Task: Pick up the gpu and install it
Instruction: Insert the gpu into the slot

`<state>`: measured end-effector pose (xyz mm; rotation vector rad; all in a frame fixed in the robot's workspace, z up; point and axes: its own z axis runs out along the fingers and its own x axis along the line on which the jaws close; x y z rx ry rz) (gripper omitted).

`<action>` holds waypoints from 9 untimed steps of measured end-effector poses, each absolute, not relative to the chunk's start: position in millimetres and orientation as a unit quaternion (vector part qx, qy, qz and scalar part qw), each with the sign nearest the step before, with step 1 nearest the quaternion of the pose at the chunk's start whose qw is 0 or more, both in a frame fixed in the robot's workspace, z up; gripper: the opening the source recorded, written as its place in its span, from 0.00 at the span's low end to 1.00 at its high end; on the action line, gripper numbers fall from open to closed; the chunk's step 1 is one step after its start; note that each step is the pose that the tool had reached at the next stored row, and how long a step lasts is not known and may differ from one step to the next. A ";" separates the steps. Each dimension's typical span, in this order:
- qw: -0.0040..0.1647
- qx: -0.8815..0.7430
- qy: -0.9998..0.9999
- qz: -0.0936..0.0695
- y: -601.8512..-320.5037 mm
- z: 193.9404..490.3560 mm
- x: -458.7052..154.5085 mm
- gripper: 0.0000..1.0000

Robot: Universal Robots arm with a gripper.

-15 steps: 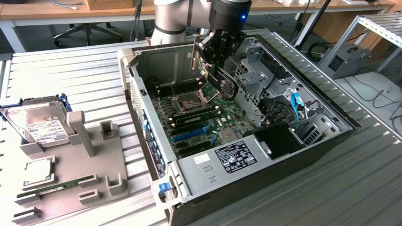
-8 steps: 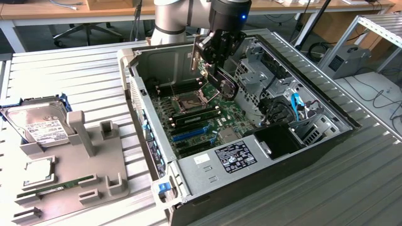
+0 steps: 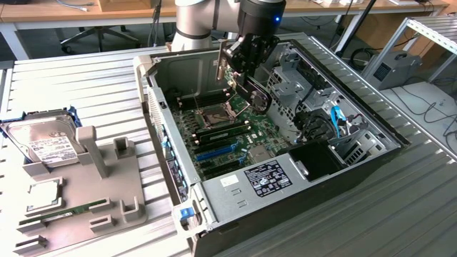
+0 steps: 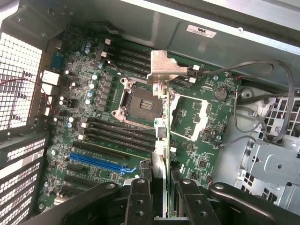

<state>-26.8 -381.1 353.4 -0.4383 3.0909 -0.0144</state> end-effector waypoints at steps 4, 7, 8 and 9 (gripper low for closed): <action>0.010 -0.147 0.989 -0.005 -381.1 353.4 -26.8 0.26; 0.010 -0.154 0.988 -0.004 -381.1 353.4 -26.8 0.26; 0.010 -0.156 0.988 -0.004 -381.1 353.4 -26.8 0.26; 0.010 -0.158 0.987 -0.004 -381.1 353.4 -26.8 0.26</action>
